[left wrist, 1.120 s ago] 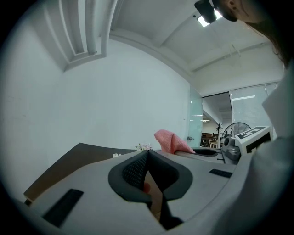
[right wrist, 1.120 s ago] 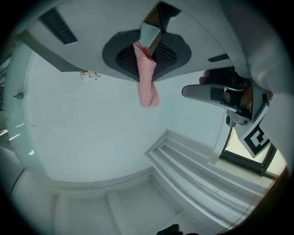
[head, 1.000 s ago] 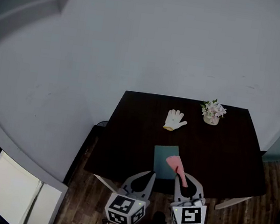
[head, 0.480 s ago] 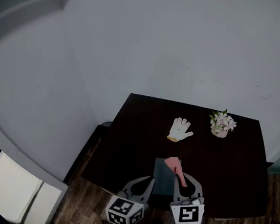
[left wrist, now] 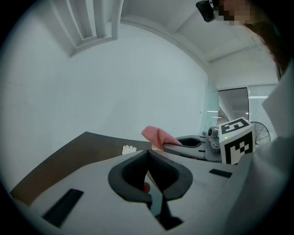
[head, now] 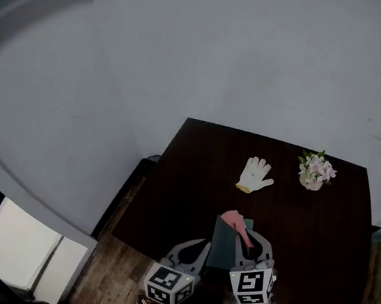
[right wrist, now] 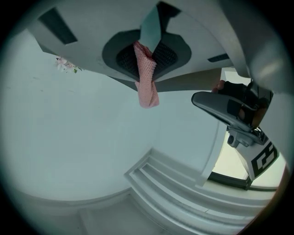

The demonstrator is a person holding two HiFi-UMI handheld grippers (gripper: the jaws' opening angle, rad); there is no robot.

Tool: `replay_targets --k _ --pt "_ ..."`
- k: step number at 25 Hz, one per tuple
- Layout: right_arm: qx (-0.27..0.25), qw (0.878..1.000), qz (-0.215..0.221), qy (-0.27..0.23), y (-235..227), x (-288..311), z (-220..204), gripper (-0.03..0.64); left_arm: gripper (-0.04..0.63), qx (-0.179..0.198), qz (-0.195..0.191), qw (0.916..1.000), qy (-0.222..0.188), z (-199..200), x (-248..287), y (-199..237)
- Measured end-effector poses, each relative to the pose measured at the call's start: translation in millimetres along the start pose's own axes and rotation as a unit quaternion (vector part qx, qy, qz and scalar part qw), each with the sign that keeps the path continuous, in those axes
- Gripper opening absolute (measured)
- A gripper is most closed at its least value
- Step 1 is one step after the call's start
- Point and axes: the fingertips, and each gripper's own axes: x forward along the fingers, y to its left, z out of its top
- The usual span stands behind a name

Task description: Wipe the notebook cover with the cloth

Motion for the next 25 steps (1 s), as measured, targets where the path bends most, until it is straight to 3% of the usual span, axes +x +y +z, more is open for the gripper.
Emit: replay_targets --k 10,25 --pt "-0.078 0.995 0.022 0.053 17.1 49.3 -28.9 0.045 0.018 0.005 -0.041 0.9982 0.044 -27.1 23.7 18.5" --pt "-0.157 0.977 0.068 0.129 44.3 117.7 -88.8 0.046 0.018 -0.003 -0.090 0.9883 0.123 -90.3 50.4 48.5"
